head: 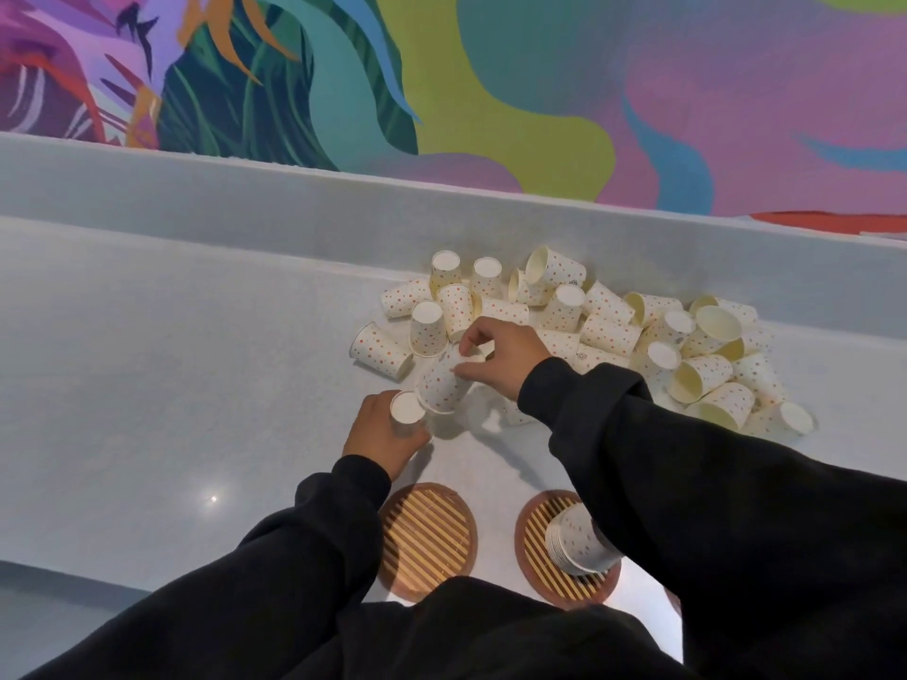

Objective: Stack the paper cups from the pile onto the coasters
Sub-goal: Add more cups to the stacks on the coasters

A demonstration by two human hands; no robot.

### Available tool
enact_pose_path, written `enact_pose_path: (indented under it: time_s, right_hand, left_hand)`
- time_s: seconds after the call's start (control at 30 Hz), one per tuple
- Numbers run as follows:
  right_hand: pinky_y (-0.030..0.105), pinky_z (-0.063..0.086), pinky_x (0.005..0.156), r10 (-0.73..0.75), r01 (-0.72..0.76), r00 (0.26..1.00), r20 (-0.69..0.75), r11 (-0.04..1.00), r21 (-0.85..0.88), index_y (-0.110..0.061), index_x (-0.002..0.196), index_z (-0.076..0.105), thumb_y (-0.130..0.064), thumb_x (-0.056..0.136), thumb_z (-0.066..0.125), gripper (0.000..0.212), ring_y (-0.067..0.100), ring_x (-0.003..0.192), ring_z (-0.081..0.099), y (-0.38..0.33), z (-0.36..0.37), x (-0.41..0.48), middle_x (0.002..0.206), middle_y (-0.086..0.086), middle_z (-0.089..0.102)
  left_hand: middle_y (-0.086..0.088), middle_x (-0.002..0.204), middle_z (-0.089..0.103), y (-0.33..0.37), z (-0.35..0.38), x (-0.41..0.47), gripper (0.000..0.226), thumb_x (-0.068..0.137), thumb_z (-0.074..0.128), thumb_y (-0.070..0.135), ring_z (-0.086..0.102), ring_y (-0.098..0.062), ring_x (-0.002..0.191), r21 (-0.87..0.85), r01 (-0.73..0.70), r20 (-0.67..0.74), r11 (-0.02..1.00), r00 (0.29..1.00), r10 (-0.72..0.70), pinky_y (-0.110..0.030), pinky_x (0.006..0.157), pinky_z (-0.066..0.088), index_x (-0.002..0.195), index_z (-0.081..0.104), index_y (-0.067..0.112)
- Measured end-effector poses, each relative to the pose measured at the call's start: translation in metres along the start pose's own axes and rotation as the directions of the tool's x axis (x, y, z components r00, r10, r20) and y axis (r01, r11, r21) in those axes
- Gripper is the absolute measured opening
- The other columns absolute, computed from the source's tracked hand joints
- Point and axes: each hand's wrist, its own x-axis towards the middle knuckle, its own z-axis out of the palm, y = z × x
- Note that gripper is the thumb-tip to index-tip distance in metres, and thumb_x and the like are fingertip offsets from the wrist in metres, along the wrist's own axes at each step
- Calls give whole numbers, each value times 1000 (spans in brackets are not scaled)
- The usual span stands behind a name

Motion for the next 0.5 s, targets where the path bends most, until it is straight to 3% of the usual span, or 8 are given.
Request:
enact_pose_path:
  time_s: [0.1,0.2,0.37,0.5]
  right_hand:
    - [33,53,87,-60,61,997,53,998,-15,-26,91,66,-25,77,85,24,9,93,59,3,9,-1,110,-8,67]
    - [28,50,79,-92,103,987,134,991,-81,-23,96,68,-26,77,88,28,9,83,58,2,15,-3,109,-8,65]
    - [25,41,73,-101,124,982,161,982,-144,-19,100,70,-27,77,88,30,1,73,50,-2,29,0,108,-5,68]
    - [27,47,78,-68,117,955,290,980,-158,-22,121,61,-21,72,92,59,14,91,62,2,34,3,118,-4,64]
  left_hand:
    - [1,120,67,4,7,-3,47,83,84,26,64,-22,108,-74,24,32,997,999,-21,-36,95,53,121,57,29]
    - [-3,124,68,9,11,-1,52,81,86,25,65,-26,112,-81,15,37,997,999,-12,-34,92,49,119,52,32]
    - [14,128,48,7,18,-3,99,76,90,25,48,-11,114,-165,30,35,986,999,-24,-35,102,46,151,28,36]
    - [8,129,58,0,22,-5,71,79,87,32,56,-16,117,-134,12,10,991,1000,-11,-30,97,45,138,47,35]
